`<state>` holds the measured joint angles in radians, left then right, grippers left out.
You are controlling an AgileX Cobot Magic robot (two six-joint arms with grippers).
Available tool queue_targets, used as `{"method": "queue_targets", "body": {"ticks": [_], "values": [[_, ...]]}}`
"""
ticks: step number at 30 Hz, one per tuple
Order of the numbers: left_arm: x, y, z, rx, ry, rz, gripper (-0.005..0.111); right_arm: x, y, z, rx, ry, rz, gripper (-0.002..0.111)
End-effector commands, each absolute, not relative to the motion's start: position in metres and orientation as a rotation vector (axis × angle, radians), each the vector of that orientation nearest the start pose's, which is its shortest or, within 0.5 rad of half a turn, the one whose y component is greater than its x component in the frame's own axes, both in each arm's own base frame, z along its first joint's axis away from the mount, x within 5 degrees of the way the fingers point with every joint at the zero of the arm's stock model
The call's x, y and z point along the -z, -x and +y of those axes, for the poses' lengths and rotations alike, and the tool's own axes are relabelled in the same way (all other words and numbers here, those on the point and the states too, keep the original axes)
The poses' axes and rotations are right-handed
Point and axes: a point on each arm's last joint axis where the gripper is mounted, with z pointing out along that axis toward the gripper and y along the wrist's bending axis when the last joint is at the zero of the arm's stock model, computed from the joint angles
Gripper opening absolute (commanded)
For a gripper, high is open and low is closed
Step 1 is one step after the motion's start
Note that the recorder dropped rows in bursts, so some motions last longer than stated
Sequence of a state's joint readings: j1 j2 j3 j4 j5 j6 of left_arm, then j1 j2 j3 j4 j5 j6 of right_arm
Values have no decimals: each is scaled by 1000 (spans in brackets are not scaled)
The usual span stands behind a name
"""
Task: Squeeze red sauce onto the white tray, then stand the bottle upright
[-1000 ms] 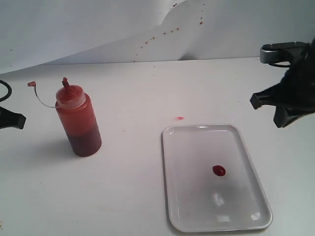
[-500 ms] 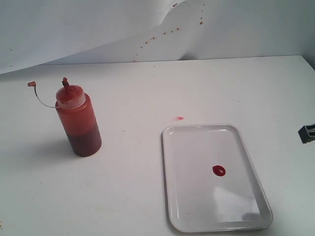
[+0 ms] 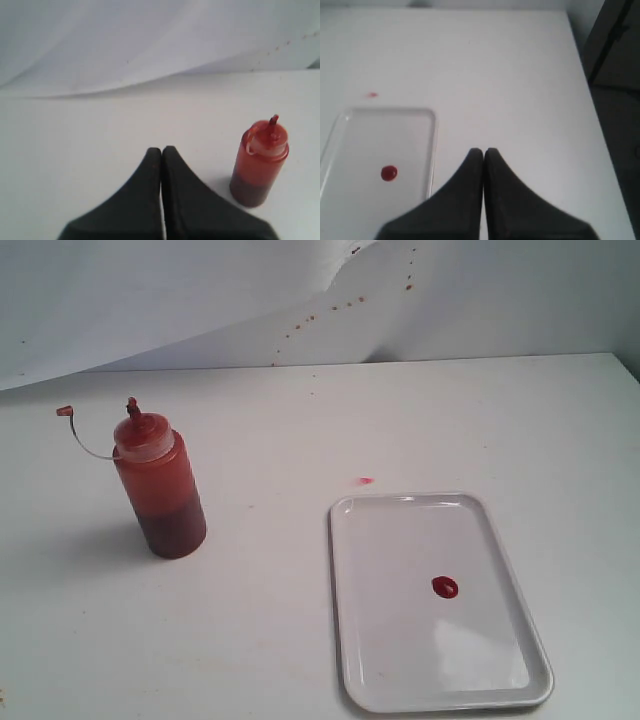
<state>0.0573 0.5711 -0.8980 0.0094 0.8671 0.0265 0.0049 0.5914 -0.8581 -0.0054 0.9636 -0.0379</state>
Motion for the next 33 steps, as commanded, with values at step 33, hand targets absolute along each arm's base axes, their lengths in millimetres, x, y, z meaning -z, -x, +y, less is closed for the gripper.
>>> {"method": "queue_targets", "body": {"ticks": [33], "values": [[-340, 7, -2, -11, 23, 1484, 0, -348, 22, -6, 147, 48, 1566, 0]]}}
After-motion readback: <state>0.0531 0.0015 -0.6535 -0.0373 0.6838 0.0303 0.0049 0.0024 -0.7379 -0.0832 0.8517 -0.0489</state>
